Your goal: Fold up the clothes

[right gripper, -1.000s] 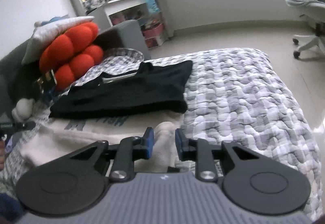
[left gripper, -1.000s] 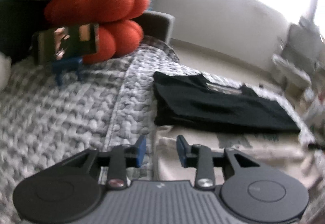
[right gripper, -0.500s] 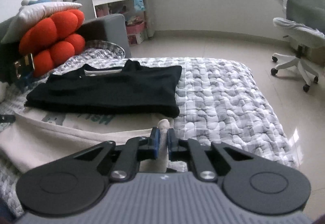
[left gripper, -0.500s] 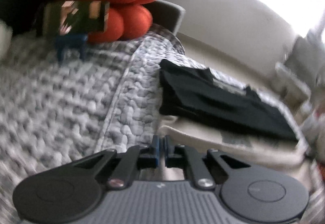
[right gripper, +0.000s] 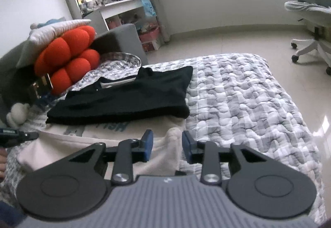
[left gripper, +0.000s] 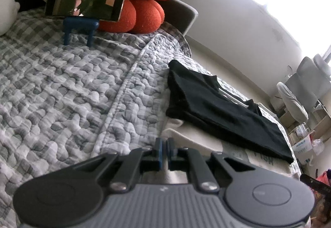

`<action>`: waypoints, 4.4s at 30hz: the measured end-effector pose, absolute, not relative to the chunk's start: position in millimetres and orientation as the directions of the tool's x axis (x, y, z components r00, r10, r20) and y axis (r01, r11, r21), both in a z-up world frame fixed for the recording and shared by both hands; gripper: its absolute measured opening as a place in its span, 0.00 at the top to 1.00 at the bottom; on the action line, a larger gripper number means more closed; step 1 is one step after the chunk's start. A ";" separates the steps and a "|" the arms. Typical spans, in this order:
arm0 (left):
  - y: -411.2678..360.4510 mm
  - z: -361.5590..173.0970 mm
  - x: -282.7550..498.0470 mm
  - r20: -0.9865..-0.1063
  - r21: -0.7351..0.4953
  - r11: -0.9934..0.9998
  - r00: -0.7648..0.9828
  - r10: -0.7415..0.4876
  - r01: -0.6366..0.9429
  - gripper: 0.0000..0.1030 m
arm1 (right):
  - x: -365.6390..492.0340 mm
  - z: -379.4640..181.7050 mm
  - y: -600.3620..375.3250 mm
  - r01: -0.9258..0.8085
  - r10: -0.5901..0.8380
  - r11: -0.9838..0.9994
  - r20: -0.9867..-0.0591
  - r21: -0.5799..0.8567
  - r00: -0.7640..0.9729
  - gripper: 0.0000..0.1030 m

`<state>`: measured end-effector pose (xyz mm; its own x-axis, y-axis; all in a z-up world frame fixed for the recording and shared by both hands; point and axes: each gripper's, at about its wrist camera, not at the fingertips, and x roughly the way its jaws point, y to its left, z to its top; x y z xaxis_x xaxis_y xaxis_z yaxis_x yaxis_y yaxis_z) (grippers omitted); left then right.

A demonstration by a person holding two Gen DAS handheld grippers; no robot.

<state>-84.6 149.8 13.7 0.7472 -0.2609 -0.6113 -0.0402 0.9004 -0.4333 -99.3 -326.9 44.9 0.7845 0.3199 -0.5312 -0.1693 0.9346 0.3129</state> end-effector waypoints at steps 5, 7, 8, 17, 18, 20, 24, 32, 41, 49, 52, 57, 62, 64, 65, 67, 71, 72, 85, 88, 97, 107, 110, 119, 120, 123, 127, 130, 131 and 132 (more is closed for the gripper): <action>148.5 17.9 -88.6 -0.604 -0.416 0.908 0.759 -0.242 -0.042 0.96 | -91.6 37.2 -324.1 -0.181 0.313 0.943 -0.562 0.279 0.765 0.72; 148.2 20.0 -90.7 -0.599 -0.410 0.911 0.766 -0.233 -0.044 0.96 | -90.5 37.9 -311.7 -0.197 0.282 0.958 -0.571 0.208 0.771 0.93; 148.1 21.1 -91.8 -0.597 -0.407 0.912 0.769 -0.228 -0.045 0.96 | -90.2 38.5 -305.2 -0.204 0.265 0.964 -0.574 0.169 0.775 0.93; 154.4 23.2 -90.7 -0.595 -0.379 0.923 0.781 -0.188 -0.066 1.00 | -98.2 51.7 -312.6 -0.054 0.149 0.981 -0.544 0.187 0.826 0.93; 153.5 22.8 -90.4 -0.597 -0.380 0.923 0.779 -0.192 -0.064 1.00 | -93.8 46.4 -308.4 -0.055 0.146 0.983 -0.569 0.173 0.809 0.93; 152.1 25.0 -93.5 -0.597 -0.383 0.922 0.776 -0.203 -0.054 0.99 | -85.7 36.2 -299.5 -0.064 0.142 0.987 -0.617 0.148 0.774 0.86; 151.7 32.8 -101.0 -0.599 -0.371 0.928 0.771 -0.217 -0.027 0.94 | -94.5 41.6 -303.7 -0.077 0.177 0.978 -0.586 0.192 0.790 0.56; 121.8 32.7 -101.6 -0.650 -0.291 0.952 0.710 -0.271 0.097 0.69 | -117.5 47.1 -310.8 -0.086 0.230 0.959 -0.565 0.270 0.792 0.53; 127.0 37.6 -115.8 -0.657 -0.234 0.971 0.727 -0.201 0.057 0.94 | -127.4 51.6 -294.4 -0.122 0.216 0.972 -0.567 0.199 0.795 0.90; 128.7 18.3 -117.5 -0.660 -0.250 0.968 0.726 -0.194 0.031 0.93 | -115.7 40.3 -289.8 -0.138 0.201 0.980 -0.671 0.146 0.714 0.88; 134.5 20.8 -117.4 -0.649 -0.282 0.959 0.732 -0.207 0.021 0.89 | -120.6 43.2 -293.7 -0.135 0.216 0.976 -0.652 0.174 0.727 0.81; 139.0 34.4 -124.7 -0.624 -0.281 0.959 0.753 -0.211 0.037 0.84 | -129.0 50.7 -304.4 -0.100 0.223 0.969 -0.619 0.228 0.753 0.81; 146.6 33.2 -142.5 -0.622 -0.347 0.937 0.738 -0.263 0.042 0.69 | -146.2 49.7 -319.3 -0.048 0.247 0.942 -0.595 0.331 0.765 0.57; 144.4 30.6 -147.1 -0.622 -0.360 0.932 0.731 -0.279 0.050 0.66 | -154.1 46.8 -319.5 -0.057 0.268 0.935 -0.591 0.350 0.761 0.57; 140.9 28.7 -146.9 -0.627 -0.354 0.934 0.728 -0.279 0.053 0.66 | -157.2 45.0 -317.7 -0.067 0.276 0.934 -0.589 0.352 0.759 0.57; 132.8 24.6 -145.9 -0.638 -0.336 0.940 0.719 -0.277 0.064 0.75 | -161.3 41.9 -312.4 -0.086 0.286 0.935 -0.588 0.344 0.757 0.58; 124.8 20.8 -143.3 -0.678 -0.282 0.957 0.690 -0.253 0.073 0.95 | -151.3 39.4 -300.1 -0.079 0.247 0.958 -0.647 0.277 0.722 0.92; 127.9 22.8 -144.5 -0.680 -0.283 0.957 0.690 -0.250 0.067 0.95 | -150.4 41.7 -301.3 -0.076 0.246 0.958 -0.652 0.278 0.718 0.92; 135.9 21.5 -160.7 -0.690 -0.252 0.964 0.682 -0.243 0.089 0.95 | -154.2 46.3 -317.2 -0.093 0.267 0.957 -0.708 0.274 0.654 0.93; 131.1 22.2 -161.4 -0.694 -0.205 0.972 0.683 -0.228 0.116 0.92 | -156.0 40.9 -308.0 -0.137 0.257 0.965 -0.706 0.223 0.659 0.87; 129.3 57.8 -132.9 -0.649 -0.142 0.977 0.730 -0.215 0.161 0.80 | -132.3 66.1 -322.1 -0.148 0.272 0.958 -0.622 0.245 0.735 0.61; 113.2 29.3 -100.7 -0.662 -0.113 0.980 0.722 -0.199 0.167 0.93 | -101.7 48.2 -303.1 -0.194 0.258 0.966 -0.628 0.171 0.734 0.94; 127.1 35.0 -109.5 -0.635 -0.179 0.974 0.741 -0.221 0.137 0.94 | -110.3 55.3 -311.4 -0.187 0.287 0.955 -0.577 0.229 0.764 0.94; 126.4 23.5 -96.0 -0.646 -0.207 0.975 0.738 -0.195 0.076 0.93 | -93.7 44.3 -314.5 -0.107 0.244 0.962 -0.618 0.250 0.748 0.94; 125.7 22.4 -94.9 -0.649 -0.199 0.977 0.737 -0.189 0.075 0.93 | -93.3 41.6 -312.6 -0.095 0.223 0.969 -0.629 0.230 0.744 0.94; 122.9 23.4 -95.3 -0.646 -0.168 0.982 0.743 -0.176 0.086 0.91 | -96.0 39.0 -309.7 -0.077 0.191 0.976 -0.635 0.203 0.749 0.94; 122.5 25.6 -96.0 -0.646 -0.151 0.985 0.746 -0.158 0.079 0.83 | -96.5 39.1 -307.1 -0.070 0.179 0.978 -0.630 0.194 0.756 0.93; 122.6 29.2 -98.4 -0.642 -0.143 0.987 0.752 -0.146 0.070 0.80 | -94.6 39.7 -304.6 -0.068 0.169 0.981 -0.633 0.180 0.756 0.91; 123.1 31.5 -99.9 -0.639 -0.139 0.988 0.756 -0.140 0.066 0.77 | -94.7 40.9 -303.8 -0.067 0.164 0.982 -0.632 0.175 0.758 0.85; 123.5 34.2 -101.7 -0.635 -0.132 0.989 0.761 -0.132 0.061 0.76 | -94.9 42.2 -302.9 -0.064 0.158 0.983 -0.630 0.170 0.760 0.85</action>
<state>-101.7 123.5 34.2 0.7613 -0.1317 -0.6349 0.0612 0.9894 -0.1318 -94.9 -302.9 42.2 0.7601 0.1584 -0.6301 -0.0644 0.9834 0.1696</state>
